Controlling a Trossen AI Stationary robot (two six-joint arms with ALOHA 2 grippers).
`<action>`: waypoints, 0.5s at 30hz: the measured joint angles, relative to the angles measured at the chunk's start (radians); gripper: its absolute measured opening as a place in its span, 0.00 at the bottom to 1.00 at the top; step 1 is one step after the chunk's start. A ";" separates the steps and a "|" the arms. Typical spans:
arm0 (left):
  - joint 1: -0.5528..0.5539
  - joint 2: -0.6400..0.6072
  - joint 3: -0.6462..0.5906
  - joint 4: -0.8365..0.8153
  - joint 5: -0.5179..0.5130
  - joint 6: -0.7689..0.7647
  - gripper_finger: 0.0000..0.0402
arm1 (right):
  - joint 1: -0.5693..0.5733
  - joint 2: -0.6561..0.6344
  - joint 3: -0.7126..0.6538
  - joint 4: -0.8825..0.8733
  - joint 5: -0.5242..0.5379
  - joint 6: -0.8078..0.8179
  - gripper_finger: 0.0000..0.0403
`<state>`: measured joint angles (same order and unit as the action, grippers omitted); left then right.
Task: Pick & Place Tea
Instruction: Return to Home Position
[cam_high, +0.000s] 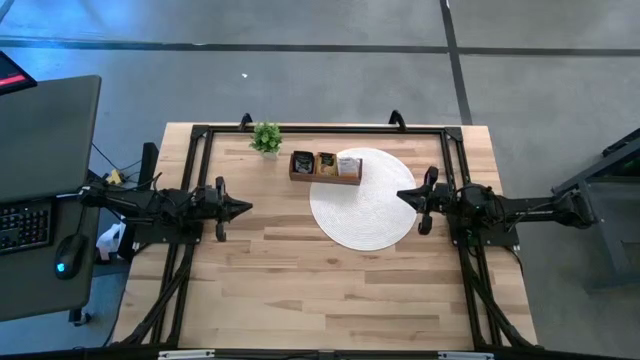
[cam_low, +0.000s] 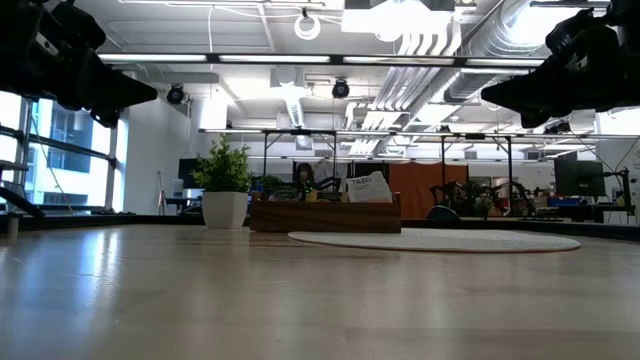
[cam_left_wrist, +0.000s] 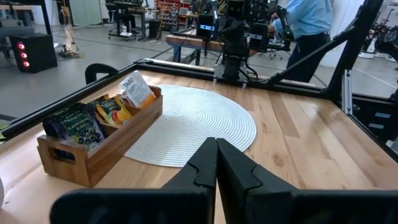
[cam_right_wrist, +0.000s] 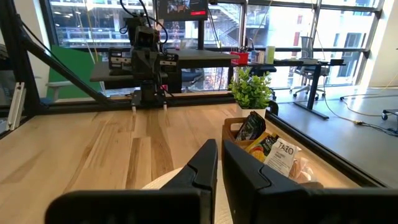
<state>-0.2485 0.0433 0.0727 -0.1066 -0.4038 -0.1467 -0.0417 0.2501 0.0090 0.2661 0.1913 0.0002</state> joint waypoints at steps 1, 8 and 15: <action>0.000 0.000 0.000 0.000 0.000 0.000 0.01 | 0.000 0.000 0.000 0.000 0.000 0.000 0.05; 0.000 0.000 0.000 0.000 0.000 0.000 0.01 | 0.000 0.000 0.000 0.000 0.000 0.000 0.05; 0.000 0.000 0.000 0.000 0.000 0.000 0.01 | 0.000 0.000 0.000 0.000 0.000 0.000 0.05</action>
